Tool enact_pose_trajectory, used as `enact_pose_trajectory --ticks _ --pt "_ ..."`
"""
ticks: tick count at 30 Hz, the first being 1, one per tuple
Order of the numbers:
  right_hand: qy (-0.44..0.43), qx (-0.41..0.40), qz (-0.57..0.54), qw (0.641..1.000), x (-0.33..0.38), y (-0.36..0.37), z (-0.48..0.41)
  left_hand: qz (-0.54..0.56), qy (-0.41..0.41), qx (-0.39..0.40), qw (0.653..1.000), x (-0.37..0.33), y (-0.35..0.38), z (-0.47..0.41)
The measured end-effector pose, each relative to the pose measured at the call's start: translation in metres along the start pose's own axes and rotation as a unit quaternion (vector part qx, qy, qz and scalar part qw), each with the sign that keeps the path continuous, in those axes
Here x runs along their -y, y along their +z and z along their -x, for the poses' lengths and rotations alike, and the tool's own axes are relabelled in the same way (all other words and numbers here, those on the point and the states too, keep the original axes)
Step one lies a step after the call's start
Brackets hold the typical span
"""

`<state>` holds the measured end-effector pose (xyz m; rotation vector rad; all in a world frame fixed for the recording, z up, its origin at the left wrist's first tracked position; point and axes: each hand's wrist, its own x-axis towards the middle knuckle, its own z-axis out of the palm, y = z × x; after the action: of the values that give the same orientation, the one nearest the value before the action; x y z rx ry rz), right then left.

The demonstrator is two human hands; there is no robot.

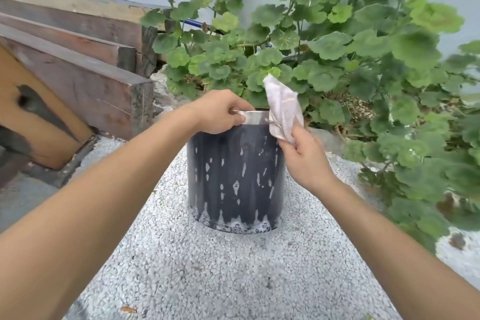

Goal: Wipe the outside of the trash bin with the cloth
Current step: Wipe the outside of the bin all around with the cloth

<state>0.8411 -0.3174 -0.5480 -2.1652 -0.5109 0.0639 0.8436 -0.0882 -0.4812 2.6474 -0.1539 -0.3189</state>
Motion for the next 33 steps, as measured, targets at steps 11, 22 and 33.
enact_pose_trajectory --ticks 11,22,33 --pt "-0.043 0.179 0.100 0.978 -0.055 0.039 0.081 0.013 -0.062 -0.038 0.997 0.021 -0.008 -0.008" --pt "0.118 0.200 -0.074 0.970 -0.055 0.032 0.135 0.005 -0.026 -0.065 0.998 0.011 0.007 -0.014" --pt "0.172 -0.054 -0.213 0.960 -0.003 -0.030 0.028 -0.008 -0.028 -0.060 0.998 0.012 0.022 -0.010"
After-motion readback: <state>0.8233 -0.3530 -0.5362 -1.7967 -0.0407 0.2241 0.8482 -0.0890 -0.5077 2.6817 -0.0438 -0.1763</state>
